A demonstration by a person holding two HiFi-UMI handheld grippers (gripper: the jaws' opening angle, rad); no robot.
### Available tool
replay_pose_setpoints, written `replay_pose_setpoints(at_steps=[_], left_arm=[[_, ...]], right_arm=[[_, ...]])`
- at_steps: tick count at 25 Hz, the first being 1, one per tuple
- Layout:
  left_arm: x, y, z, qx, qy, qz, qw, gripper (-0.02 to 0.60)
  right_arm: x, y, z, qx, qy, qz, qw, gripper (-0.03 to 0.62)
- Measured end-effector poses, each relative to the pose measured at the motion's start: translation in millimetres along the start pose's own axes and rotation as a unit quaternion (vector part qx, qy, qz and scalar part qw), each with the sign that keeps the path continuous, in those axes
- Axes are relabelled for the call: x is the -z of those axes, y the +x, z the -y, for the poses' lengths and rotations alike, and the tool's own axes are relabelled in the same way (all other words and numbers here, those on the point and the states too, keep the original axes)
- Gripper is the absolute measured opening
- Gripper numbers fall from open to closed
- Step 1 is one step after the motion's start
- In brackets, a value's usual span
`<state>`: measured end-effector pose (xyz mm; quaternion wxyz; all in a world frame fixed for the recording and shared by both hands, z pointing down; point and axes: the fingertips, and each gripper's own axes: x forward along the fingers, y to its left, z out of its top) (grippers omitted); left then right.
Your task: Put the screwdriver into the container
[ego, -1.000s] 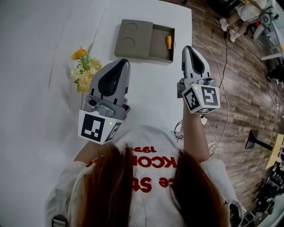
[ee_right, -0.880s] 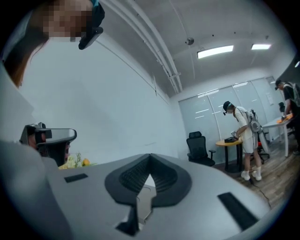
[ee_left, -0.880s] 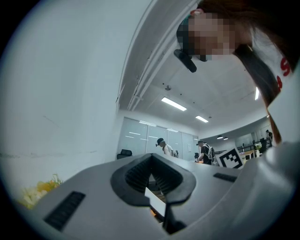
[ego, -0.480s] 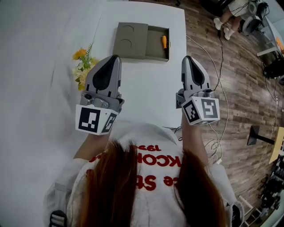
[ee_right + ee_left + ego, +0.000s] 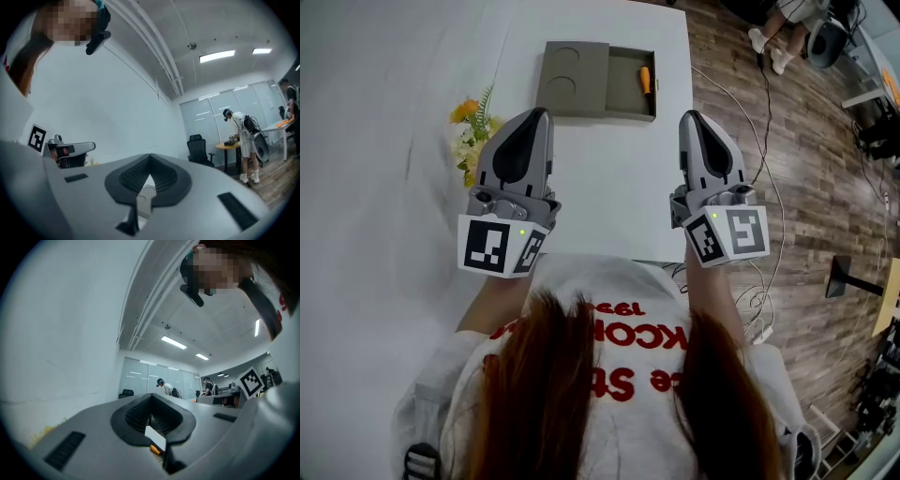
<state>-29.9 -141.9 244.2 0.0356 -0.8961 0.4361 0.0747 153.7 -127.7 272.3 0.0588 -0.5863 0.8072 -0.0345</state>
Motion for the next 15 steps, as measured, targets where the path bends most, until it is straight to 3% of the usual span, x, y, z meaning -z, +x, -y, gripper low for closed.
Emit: replay_pose_setpoints(at_steps=[15], left_arm=[[-3.9, 3.0, -1.4, -0.003, 0.0, -0.004, 1.0, 0.006]], right_arm=[[-11.8, 0.2, -8.4, -0.004, -0.003, 0.005, 1.0, 0.004]])
